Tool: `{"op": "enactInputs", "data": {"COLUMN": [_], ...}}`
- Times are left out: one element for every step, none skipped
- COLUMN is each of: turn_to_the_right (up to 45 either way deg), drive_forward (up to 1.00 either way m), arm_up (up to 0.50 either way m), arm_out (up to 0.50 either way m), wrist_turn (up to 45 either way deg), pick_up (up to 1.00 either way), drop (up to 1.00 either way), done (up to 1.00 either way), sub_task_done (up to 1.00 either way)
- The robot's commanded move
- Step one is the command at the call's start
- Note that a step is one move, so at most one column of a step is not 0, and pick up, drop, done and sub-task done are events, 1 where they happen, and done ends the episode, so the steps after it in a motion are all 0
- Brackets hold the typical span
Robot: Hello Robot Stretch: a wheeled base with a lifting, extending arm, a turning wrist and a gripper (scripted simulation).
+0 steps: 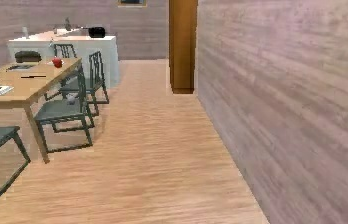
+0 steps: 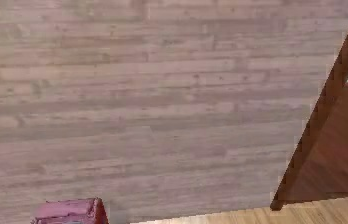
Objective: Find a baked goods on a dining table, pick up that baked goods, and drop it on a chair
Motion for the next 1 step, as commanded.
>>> {"op": "enactInputs", "data": {"turn_to_the_right": [-27.0], "drive_forward": [0.0], "arm_up": [0.0], "arm_out": [0.0], "wrist_turn": [0.0], "pick_up": [0.0], "drop": [0.0], "done": [0.0], "sub_task_done": [0.0]}}
